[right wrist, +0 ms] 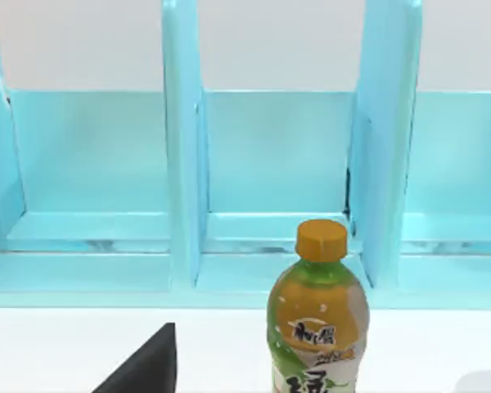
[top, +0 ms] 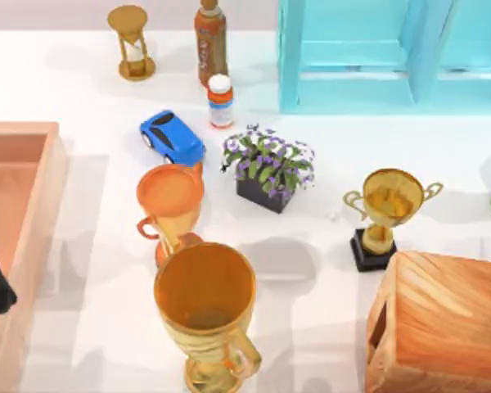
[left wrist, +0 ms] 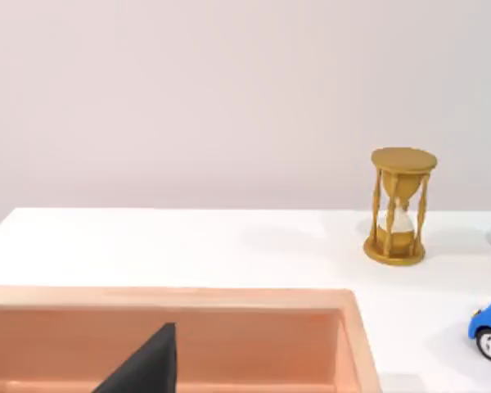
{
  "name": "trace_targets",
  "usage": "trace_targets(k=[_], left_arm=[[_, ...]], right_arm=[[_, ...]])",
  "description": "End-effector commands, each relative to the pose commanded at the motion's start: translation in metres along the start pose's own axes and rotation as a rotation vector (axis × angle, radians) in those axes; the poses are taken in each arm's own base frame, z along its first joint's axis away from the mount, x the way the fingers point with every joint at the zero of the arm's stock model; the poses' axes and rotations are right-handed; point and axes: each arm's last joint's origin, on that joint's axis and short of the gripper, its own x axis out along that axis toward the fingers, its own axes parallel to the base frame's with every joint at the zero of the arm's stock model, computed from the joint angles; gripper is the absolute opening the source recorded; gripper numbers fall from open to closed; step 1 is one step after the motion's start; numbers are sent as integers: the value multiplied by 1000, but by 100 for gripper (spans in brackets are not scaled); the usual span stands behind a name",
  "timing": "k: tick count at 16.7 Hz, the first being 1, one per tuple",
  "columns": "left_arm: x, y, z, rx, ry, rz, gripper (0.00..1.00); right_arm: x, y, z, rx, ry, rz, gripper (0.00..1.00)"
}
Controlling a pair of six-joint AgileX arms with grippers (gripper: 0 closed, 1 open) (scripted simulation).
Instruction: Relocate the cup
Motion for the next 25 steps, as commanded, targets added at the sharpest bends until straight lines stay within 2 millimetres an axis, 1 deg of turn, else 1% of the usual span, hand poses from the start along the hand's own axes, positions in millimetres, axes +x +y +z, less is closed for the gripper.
trace_targets(k=[2, 4, 7, 10, 13, 16, 18, 22, 25], left_arm=[[0, 0, 0, 0, 0, 0, 100], [0, 0, 0, 0, 0, 0, 100], [0, 0, 0, 0, 0, 0, 100], [0, 0, 0, 0, 0, 0, 100], [0, 0, 0, 0, 0, 0, 100], [0, 0, 0, 0, 0, 0, 100], [0, 0, 0, 0, 0, 0, 100], [0, 0, 0, 0, 0, 0, 100], [0, 0, 0, 0, 0, 0, 100]], right_arm=[[0, 0, 0, 0, 1, 0, 100], [0, 0, 6, -2, 32, -3, 100], [2, -1, 27, -11, 151, -8, 100], [15, -2, 54, -20, 365, -14, 100], [43, -4, 75, -23, 663, -18, 100], [79, -7, 86, -17, 969, -19, 100], [103, -10, 90, -12, 1143, -18, 100], [147, -16, 92, -1, 1411, -12, 100], [170, -20, 90, 5, 1531, -9, 100]])
